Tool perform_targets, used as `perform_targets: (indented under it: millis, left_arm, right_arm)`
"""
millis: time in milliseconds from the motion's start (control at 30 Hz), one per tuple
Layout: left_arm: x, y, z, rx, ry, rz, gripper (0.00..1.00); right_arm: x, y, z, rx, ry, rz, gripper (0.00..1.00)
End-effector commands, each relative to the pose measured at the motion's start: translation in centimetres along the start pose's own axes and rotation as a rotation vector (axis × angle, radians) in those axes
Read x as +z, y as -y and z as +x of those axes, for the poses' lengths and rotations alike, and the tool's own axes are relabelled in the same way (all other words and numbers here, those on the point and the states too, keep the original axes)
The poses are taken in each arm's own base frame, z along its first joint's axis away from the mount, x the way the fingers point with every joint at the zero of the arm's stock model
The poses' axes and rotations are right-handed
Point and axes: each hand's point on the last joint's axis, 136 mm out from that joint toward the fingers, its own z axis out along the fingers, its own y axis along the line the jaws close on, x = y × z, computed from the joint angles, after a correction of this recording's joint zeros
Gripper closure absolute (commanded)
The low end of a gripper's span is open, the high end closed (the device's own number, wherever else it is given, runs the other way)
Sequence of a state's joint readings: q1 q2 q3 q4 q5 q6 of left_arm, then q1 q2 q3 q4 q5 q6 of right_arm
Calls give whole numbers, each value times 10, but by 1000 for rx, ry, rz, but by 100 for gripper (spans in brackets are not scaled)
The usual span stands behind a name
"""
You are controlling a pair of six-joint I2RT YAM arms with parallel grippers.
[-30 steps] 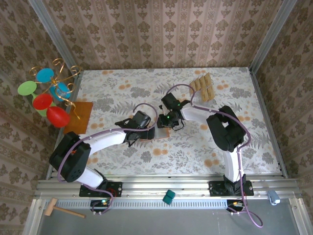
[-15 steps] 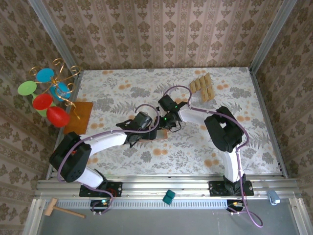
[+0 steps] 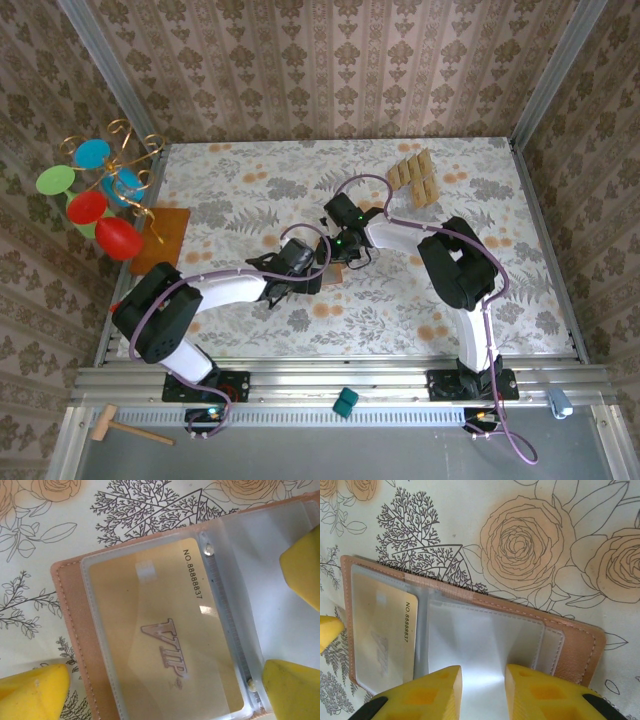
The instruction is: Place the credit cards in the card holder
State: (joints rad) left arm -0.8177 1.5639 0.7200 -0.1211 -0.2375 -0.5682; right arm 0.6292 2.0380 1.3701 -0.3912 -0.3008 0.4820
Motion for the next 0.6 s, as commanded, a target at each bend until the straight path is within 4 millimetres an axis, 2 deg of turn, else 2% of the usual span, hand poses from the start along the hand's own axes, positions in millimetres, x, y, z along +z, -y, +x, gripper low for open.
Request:
perform_targets:
  millis: [0, 567]
  left_arm:
    - [3, -3, 3, 13, 13, -17, 0]
    - [-11, 9, -12, 20, 106, 57, 0]
  right_arm:
    - [6, -5, 0, 13, -14, -20, 69]
    - [10, -14, 2, 4, -23, -27, 69]
